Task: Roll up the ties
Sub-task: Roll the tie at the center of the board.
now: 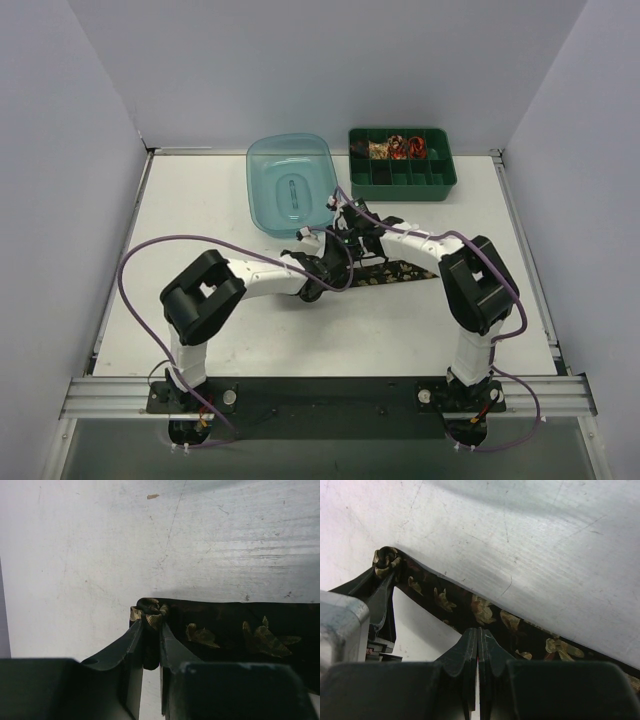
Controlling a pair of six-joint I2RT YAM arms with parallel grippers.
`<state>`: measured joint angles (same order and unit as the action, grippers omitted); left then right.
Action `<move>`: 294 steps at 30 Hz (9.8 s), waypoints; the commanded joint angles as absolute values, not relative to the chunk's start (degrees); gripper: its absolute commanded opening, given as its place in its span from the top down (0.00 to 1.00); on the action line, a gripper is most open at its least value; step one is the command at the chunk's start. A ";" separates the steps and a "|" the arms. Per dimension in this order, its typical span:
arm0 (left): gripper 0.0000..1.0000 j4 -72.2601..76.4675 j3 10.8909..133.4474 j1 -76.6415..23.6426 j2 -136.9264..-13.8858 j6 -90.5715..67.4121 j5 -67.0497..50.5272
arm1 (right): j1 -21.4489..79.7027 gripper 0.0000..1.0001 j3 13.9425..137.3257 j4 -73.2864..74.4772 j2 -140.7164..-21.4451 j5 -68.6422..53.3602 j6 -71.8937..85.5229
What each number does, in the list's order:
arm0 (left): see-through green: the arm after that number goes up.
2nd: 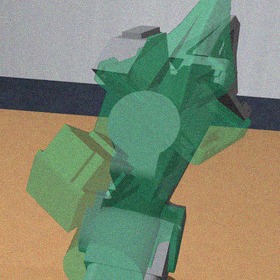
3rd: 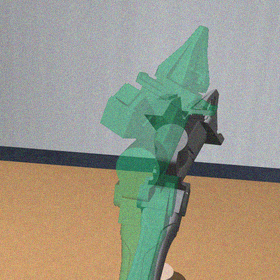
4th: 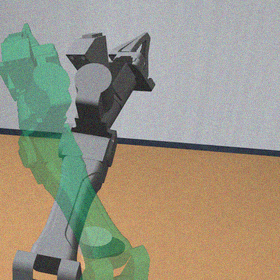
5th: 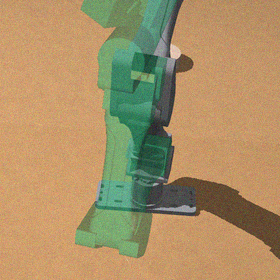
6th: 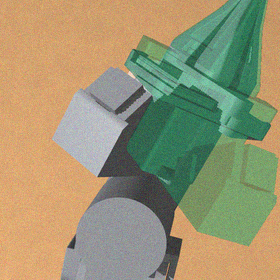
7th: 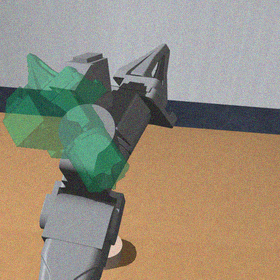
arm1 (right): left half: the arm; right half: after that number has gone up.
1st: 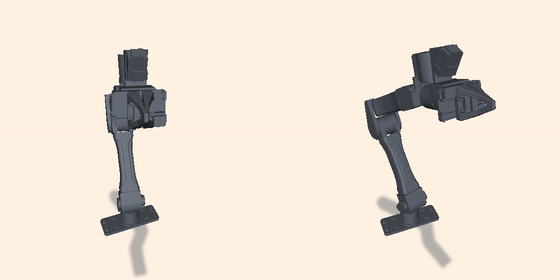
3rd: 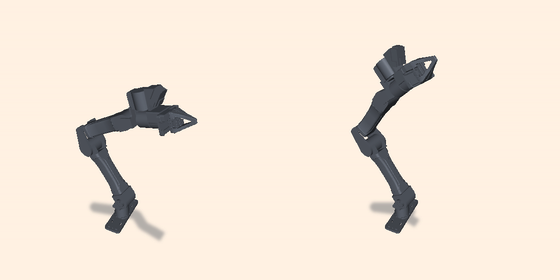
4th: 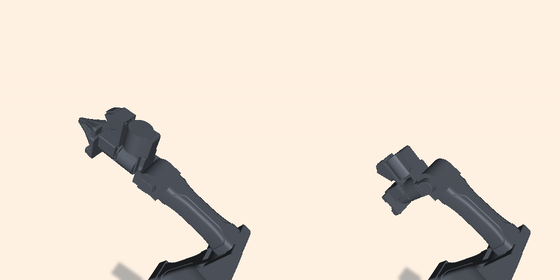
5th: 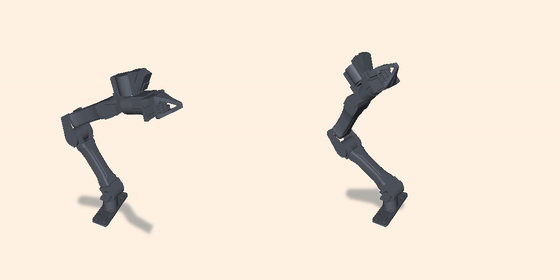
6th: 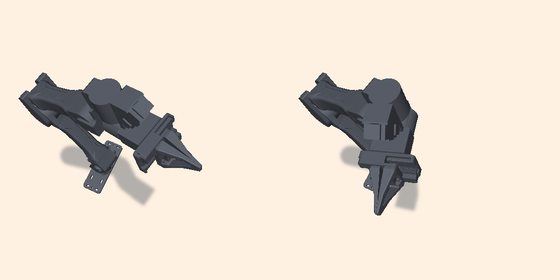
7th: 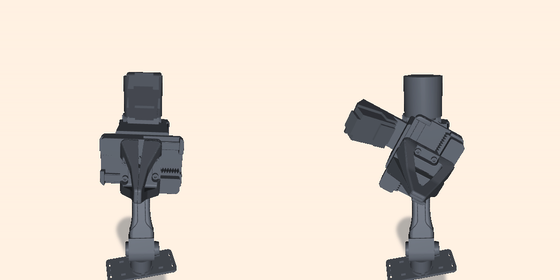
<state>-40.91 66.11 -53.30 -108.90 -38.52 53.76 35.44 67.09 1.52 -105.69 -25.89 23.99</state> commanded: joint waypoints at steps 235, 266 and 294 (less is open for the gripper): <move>1.00 -52.47 76.03 -54.05 -114.43 -38.14 46.50 | 27.69 1.00 63.81 9.93 -94.04 -21.97 22.50; 0.48 -28.30 64.52 -54.67 -108.90 -36.12 30.15 | 26.72 1.00 63.19 11.07 -95.36 -21.71 22.15; 0.41 -26.02 61.44 -53.18 -90.54 -35.42 33.15 | 28.74 1.00 65.74 10.63 -96.06 -24.79 22.15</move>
